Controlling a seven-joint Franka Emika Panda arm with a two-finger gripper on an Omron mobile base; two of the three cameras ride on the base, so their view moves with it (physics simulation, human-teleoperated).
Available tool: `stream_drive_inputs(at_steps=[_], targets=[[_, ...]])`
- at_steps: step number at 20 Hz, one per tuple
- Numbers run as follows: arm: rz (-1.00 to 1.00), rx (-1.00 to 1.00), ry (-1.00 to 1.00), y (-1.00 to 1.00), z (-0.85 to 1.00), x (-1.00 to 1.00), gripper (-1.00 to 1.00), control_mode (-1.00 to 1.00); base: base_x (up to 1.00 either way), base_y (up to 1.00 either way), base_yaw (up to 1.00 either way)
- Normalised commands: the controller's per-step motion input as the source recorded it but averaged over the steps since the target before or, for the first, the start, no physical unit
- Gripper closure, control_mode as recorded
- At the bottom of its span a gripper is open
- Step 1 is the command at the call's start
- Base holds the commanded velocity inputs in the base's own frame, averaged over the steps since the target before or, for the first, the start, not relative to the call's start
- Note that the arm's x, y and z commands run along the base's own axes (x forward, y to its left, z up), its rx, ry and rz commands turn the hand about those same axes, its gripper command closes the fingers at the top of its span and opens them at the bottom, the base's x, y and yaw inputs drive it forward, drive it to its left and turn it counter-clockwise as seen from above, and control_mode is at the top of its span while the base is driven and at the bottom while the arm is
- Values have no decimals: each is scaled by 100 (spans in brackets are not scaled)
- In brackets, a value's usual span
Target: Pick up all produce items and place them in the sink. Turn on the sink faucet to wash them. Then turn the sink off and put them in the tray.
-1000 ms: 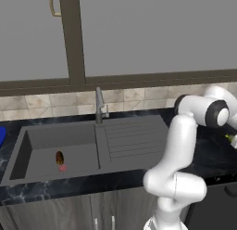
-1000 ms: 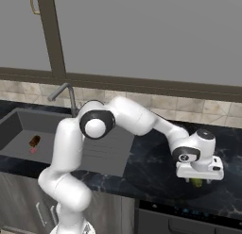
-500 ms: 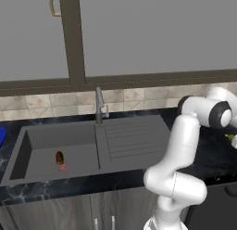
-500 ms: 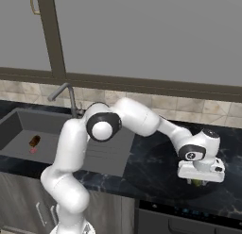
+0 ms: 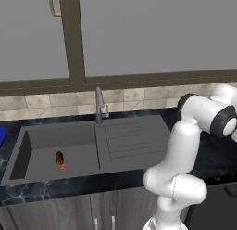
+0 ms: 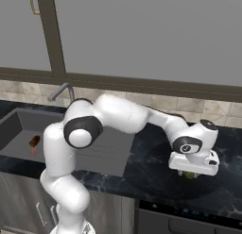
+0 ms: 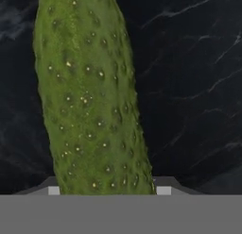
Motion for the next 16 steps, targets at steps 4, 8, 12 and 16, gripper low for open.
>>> stream_drive_inputs(at_steps=[4,8,12,16], targets=[[0,-2,-2,100,85,-10,100,-100,0,0,0],[0,-7,0,100,88,-1,100,-100,0,0,0],[0,-7,0,100,86,0,100,-100,0,0,0],[1,-8,4,100,62,0,100,-100,0,0,0]])
